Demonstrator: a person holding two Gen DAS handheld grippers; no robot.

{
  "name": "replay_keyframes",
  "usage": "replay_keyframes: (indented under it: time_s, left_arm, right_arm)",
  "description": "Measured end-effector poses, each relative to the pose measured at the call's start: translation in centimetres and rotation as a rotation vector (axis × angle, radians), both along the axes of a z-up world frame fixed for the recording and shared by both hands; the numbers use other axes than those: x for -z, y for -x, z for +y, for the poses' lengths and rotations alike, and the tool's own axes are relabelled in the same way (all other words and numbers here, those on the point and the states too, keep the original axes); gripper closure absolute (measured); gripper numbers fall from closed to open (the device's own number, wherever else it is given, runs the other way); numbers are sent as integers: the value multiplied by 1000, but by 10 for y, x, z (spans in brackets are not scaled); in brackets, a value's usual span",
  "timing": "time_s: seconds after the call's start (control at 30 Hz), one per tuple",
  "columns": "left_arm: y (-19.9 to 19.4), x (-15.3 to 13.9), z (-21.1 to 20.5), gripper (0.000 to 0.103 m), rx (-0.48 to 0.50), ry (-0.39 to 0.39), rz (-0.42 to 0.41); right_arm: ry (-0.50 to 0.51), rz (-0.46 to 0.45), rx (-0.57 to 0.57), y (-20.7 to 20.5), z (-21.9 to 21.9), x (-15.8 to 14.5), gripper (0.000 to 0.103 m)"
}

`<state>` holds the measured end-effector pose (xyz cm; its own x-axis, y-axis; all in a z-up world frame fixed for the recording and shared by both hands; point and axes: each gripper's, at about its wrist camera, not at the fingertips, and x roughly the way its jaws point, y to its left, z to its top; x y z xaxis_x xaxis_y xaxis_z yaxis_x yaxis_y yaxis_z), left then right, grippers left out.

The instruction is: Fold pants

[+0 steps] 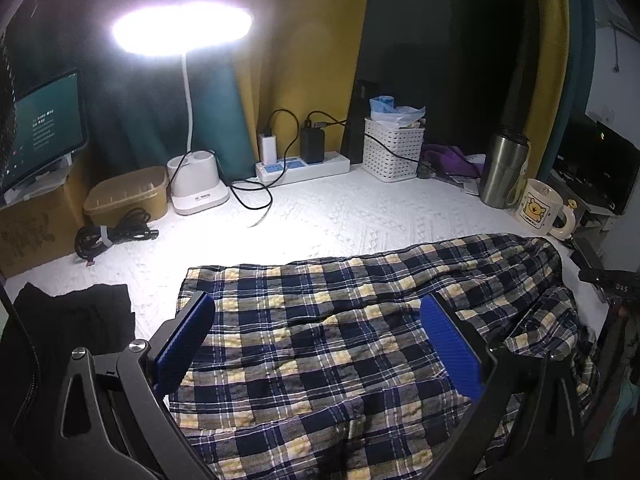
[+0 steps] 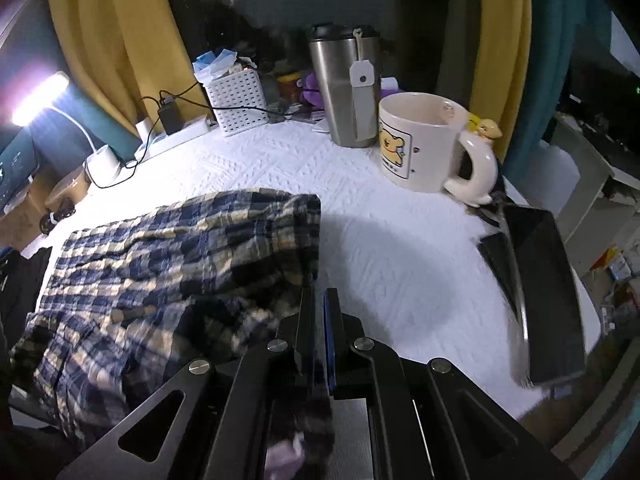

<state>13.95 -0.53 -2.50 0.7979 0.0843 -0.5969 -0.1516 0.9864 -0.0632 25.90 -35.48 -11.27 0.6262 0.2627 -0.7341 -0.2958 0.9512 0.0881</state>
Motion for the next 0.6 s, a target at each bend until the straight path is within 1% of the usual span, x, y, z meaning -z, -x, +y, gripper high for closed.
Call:
replay_keyframes:
  time_s: [0.23, 0.27, 0.3, 0.33, 0.43, 0.47, 0.5, 0.53, 0.57, 0.6]
  left_arm:
    - [7, -3, -12, 2, 11, -10, -8]
    - [8, -3, -14, 2, 14, -10, -6]
    - [9, -2, -16, 2, 16, -9, -5]
    - [10, -2, -17, 2, 19, -8, -3]
    - [13, -2, -21, 2, 23, -7, -3]
    - [14, -2, -22, 2, 24, -7, -4]
    - [15, -3, -23, 2, 25, -7, -5]
    - [16, -4, -24, 2, 25, -9, -7]
    - [17, -5, -24, 2, 25, -10, -9]
    - [18, -6, -24, 2, 25, -11, -11]
  right_arm:
    - [20, 17, -30, 24, 4, 11, 98]
    - [41, 18, -33, 26, 6, 13, 98]
    - [94, 15, -34, 29, 9, 18, 97]
    - [121, 17, -32, 30, 10, 22, 97]
    - [152, 54, -24, 29, 5, 38, 96]
    - [152, 54, -24, 29, 5, 38, 93]
    - [185, 71, -18, 29, 5, 44, 90]
    - [194, 58, -17, 29, 3, 46, 76]
    - [208, 45, -2, 30, 0, 46, 49]
    - [233, 38, 31, 30, -4, 46, 30]
